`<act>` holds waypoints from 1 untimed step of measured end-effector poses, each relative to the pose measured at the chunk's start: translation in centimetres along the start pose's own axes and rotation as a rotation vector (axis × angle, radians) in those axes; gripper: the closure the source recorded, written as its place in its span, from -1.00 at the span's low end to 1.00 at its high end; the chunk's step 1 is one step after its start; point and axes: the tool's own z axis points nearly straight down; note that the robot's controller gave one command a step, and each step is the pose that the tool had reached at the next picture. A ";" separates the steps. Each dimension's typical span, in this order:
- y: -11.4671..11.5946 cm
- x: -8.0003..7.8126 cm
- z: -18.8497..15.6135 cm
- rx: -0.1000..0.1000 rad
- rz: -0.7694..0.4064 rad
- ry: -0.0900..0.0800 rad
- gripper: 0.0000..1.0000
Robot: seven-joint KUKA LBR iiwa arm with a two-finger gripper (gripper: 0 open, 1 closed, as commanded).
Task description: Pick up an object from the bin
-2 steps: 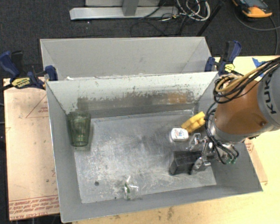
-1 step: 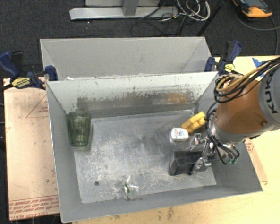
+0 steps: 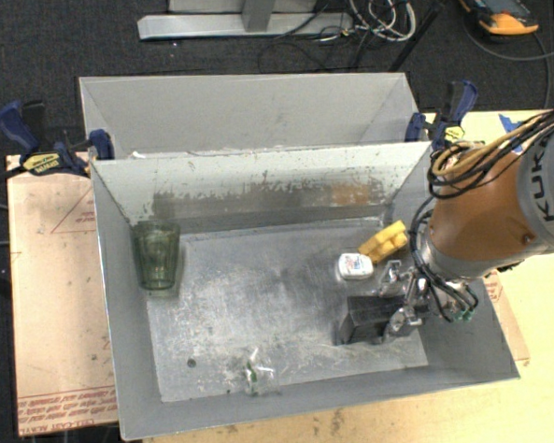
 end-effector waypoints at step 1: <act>0.0 -0.1 -0.7 0.002 0.000 -0.006 1.00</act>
Offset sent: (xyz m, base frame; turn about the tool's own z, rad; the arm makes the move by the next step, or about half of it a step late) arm -0.0001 0.0000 0.0848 0.0000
